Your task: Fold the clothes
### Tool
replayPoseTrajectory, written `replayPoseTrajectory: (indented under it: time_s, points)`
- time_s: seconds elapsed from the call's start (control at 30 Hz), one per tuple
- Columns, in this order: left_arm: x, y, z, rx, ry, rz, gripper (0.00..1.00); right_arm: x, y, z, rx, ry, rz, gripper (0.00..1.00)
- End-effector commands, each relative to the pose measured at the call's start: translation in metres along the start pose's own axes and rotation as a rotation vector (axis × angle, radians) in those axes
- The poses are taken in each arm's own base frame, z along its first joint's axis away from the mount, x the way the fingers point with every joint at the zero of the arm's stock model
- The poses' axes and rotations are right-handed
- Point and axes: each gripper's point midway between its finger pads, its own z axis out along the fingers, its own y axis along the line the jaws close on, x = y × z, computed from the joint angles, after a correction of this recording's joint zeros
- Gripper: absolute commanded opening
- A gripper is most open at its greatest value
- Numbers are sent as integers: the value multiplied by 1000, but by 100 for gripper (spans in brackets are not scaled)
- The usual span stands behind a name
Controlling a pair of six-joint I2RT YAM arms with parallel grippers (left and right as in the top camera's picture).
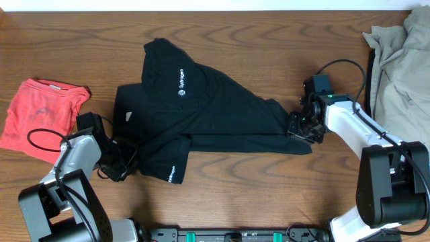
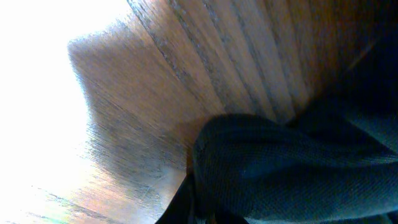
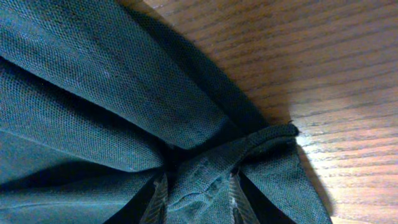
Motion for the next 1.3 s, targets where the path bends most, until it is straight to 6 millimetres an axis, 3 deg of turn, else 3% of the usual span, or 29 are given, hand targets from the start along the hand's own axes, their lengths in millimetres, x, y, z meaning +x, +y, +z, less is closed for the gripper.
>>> replayPoseTrajectory:
  time_s: [0.0,0.37,0.5,0.57,0.73,0.83,1.0,1.27]
  points:
    - [-1,4,0,-12,-9,6,6,1,5,-2,6,-16,-34,31]
    - [0,4,0,-13,-8,6,6,5,7,4,29,-16,-49,25]
    - [0,4,0,-13,-8,6,7,6,6,5,29,-15,-42,15]
    - [0,4,0,-13,-8,6,6,6,6,5,29,-15,-42,1]
    - [1,3,0,-8,0,6,6,6,6,4,29,-15,-41,1]
    - [5,-11,-3,65,27,85,6,4,4,0,29,-16,-29,1]
    - [4,-41,-26,183,21,189,6,-13,5,-35,6,-74,-22,2]
    - [5,-87,-95,285,-122,369,6,-41,16,-133,-67,-278,-71,1]
